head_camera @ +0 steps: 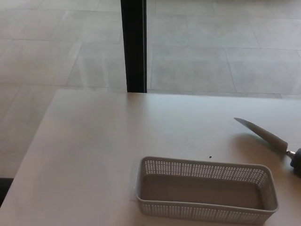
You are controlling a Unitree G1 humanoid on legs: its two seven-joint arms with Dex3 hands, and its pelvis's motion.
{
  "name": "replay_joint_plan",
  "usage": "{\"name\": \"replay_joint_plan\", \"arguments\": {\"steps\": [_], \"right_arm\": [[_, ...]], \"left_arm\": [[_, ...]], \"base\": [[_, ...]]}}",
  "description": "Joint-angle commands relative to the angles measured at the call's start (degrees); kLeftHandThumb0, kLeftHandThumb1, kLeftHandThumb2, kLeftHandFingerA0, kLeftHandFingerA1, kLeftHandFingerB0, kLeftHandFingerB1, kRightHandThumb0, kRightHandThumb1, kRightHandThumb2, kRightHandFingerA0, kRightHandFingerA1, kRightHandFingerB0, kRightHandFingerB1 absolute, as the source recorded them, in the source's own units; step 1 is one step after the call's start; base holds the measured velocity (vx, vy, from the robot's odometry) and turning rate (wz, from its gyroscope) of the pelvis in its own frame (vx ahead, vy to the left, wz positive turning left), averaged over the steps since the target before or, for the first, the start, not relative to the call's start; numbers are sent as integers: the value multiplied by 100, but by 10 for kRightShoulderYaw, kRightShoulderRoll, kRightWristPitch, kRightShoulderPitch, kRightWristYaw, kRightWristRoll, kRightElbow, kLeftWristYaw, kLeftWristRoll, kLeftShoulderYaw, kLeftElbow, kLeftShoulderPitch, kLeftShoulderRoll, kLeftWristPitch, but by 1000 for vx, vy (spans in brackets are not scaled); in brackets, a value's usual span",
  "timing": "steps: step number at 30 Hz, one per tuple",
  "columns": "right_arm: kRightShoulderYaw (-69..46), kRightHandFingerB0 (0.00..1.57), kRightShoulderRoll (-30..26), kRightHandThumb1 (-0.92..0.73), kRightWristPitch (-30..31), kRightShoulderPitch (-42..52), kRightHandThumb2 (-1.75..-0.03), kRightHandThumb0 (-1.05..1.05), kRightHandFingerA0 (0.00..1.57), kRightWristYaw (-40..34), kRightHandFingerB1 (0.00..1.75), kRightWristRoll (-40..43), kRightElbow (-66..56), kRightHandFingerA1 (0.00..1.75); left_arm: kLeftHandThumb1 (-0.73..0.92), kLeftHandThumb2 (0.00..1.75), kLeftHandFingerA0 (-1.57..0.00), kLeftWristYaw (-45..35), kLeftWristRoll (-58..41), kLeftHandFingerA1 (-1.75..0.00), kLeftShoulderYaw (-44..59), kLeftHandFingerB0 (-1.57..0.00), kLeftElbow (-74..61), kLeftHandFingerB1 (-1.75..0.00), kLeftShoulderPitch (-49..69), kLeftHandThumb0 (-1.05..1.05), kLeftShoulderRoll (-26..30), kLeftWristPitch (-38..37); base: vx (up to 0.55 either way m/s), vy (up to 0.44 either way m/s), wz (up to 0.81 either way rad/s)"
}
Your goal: A garden tool is kept on the righthand side and a container is kept on the lefthand side on a desk infront of the robot. the robot uses its right hand to pick up the garden tool and makes a scooping motion inside the container
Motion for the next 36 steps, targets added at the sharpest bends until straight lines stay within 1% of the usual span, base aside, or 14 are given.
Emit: {"name": "replay_joint_plan", "arguments": {"steps": [1,2,6,11,21,22,25,26,28,29,30,31,32,36], "right_arm": [[-52,9,4,-66,92,73,-56,-84,9,22,97,84,-197,99],[-108,0,9,-44,101,53,-94,-90,0,12,69,137,-176,68],[-175,0,-40,-62,122,-25,-113,-105,0,-30,61,154,-71,56],[-277,0,-152,-62,89,-138,-111,-102,0,-77,60,192,20,59],[-266,0,-309,-62,125,-267,-111,-105,0,-8,46,155,-159,39],[-258,6,-311,-60,127,-271,-100,-105,0,-7,59,149,-184,56],[-219,8,-317,-58,128,-276,-101,-105,2,1,63,124,-272,70],[-210,7,-315,-73,123,-277,-64,-105,0,9,69,122,-288,77],[-192,8,-309,-70,147,-265,-66,-103,0,23,65,127,-355,76],[-161,0,-307,-61,133,-249,-103,-94,10,42,46,110,-407,38],[-140,0,-303,-61,137,-234,-103,-94,10,59,46,107,-449,38],[-119,3,-296,-77,126,-223,-63,-91,0,61,39,93,-475,43],[-99,4,-293,-60,137,-218,-104,-91,3,63,22,86,-500,24],[-21,5,-296,-61,173,-204,-97,-91,0,66,7,41,-559,18]], "left_arm": [[-22,130,-86,-9,-10,-105,7,-77,1,-98,-2,-7,5,0],[-20,129,-85,-11,0,-103,-3,-79,-2,-97,-2,-10,8,-1],[-18,128,-88,-9,-3,-104,1,-79,-1,-97,1,-6,10,2],[-17,131,-90,-11,-3,-102,3,-82,5,-97,0,-6,11,-1],[-10,128,-89,-6,-9,-103,11,-77,10,-95,0,4,10,14],[-13,126,-87,-4,-8,-101,11,-78,10,-95,0,0,10,13],[-16,130,-88,-6,-7,-101,12,-80,9,-96,7,0,9,5],[-16,131,-90,-6,-9,-102,14,-81,8,-96,7,1,8,6],[-15,130,-93,-4,-9,-101,15,-82,7,-96,7,-1,9,6],[-13,126,-85,-8,-3,-100,9,-77,7,-94,6,-3,10,5],[-13,126,-85,-10,-4,-100,9,-77,8,-94,6,-3,11,6],[-15,128,-90,-8,2,-101,4,-81,6,-95,8,-3,13,1],[-15,129,-91,-9,-3,-101,9,-82,6,-96,8,3,12,3],[-13,126,-97,-3,4,-100,1,-85,3,-95,8,-3,14,4]], "base": [[0,0,0],[0,0,0],[0,0,0],[0,0,0],[0,0,0],[0,0,0],[0,0,0],[0,0,0],[0,0,0],[0,0,0],[0,0,0],[0,0,0],[0,0,0],[0,0,0]]}}
